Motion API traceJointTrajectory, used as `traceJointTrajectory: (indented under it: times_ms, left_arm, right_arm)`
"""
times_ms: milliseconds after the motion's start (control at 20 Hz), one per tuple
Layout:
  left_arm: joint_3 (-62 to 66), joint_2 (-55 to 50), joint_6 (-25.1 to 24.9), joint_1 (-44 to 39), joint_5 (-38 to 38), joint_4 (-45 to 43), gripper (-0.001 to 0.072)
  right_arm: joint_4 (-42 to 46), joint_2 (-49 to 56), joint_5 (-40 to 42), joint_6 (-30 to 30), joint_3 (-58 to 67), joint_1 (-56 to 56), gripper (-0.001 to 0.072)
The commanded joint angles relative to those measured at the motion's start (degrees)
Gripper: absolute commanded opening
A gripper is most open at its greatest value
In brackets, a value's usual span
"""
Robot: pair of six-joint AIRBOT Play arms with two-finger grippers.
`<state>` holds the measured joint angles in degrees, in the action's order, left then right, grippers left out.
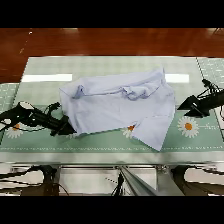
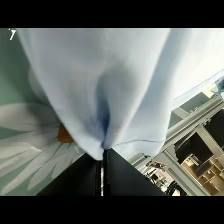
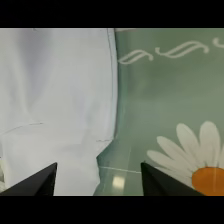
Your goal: Fold the shirts.
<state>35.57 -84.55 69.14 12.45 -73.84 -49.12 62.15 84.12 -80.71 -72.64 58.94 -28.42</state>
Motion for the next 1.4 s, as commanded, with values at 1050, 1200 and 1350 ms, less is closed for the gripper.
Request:
traceJointTrajectory:
  times_ms: [1050, 1200, 1350]
  left_arm:
    - [65.51, 43.91, -1.46, 0.15, 18.38, 3.26, 0.0021]
    - [71.04, 49.4, -0.83, 0.15, 19.21, -5.66, 0.002]
    - [73.77, 53.48, 8.28, 0.15, 13.53, -14.84, 0.002]
  right_arm:
    - [-6.14, -47.45, 37.07, -2.97, 31.67, 12.94, 0.0033]
    - [6.01, -51.98, 34.16, -12.46, 38.01, 12.94, 0.0033]
    - [13.51, -53.16, 20.26, -18.56, 43.69, 12.94, 0.0033]
